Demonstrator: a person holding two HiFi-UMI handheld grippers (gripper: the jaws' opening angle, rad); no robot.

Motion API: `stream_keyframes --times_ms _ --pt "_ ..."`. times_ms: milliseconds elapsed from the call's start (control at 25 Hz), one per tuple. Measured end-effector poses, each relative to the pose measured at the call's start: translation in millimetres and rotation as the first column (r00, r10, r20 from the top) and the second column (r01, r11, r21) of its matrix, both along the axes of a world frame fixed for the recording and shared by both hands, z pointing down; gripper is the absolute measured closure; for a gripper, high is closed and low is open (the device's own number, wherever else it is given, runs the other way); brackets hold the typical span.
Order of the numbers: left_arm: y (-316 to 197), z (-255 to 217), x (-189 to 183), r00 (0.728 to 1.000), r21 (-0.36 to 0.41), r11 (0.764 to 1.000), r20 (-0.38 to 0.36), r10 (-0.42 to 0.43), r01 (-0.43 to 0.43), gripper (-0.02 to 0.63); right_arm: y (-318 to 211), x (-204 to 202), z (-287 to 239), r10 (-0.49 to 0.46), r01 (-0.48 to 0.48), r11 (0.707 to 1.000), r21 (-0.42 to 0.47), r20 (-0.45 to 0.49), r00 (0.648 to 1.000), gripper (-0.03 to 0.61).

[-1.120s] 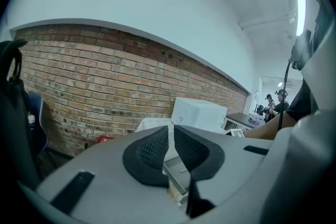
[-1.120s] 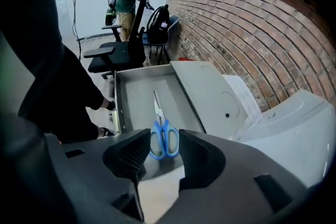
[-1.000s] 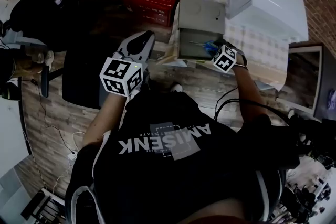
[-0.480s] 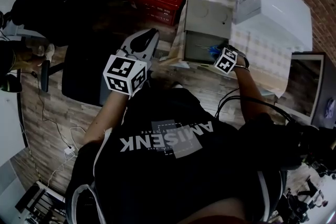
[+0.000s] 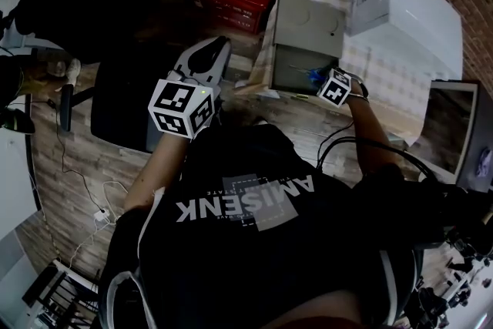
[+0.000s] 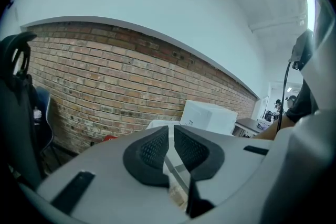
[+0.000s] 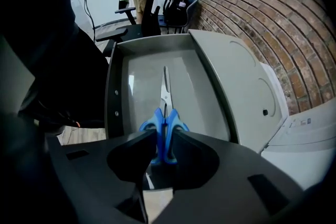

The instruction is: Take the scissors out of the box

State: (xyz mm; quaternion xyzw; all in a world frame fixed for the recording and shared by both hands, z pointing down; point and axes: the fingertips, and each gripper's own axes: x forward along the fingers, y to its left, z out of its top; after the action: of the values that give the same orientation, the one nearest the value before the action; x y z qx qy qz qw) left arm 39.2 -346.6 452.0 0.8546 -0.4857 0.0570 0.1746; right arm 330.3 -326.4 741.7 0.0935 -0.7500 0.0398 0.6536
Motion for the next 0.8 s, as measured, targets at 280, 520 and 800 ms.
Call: stream_keyframes --times_ms 280,520,800 --pt "-3 2 -2 1.000 -0.004 1.000 -0.010 0.000 0.000 0.572 0 -1 1 0.010 -0.010 1.000 -0.027 -0.001 1.000 0.453" --pt "-5 -2 -8 1.000 0.023 0.999 -0.010 -0.027 0.027 0.572 0 0 5 0.059 -0.060 0.998 -0.018 -0.020 0.998 0.454" --pt "-5 -7 -16 0.999 0.044 0.999 -0.022 -0.030 0.031 0.574 -2 0 4 0.121 -0.121 0.993 -0.006 -0.027 0.992 0.457"
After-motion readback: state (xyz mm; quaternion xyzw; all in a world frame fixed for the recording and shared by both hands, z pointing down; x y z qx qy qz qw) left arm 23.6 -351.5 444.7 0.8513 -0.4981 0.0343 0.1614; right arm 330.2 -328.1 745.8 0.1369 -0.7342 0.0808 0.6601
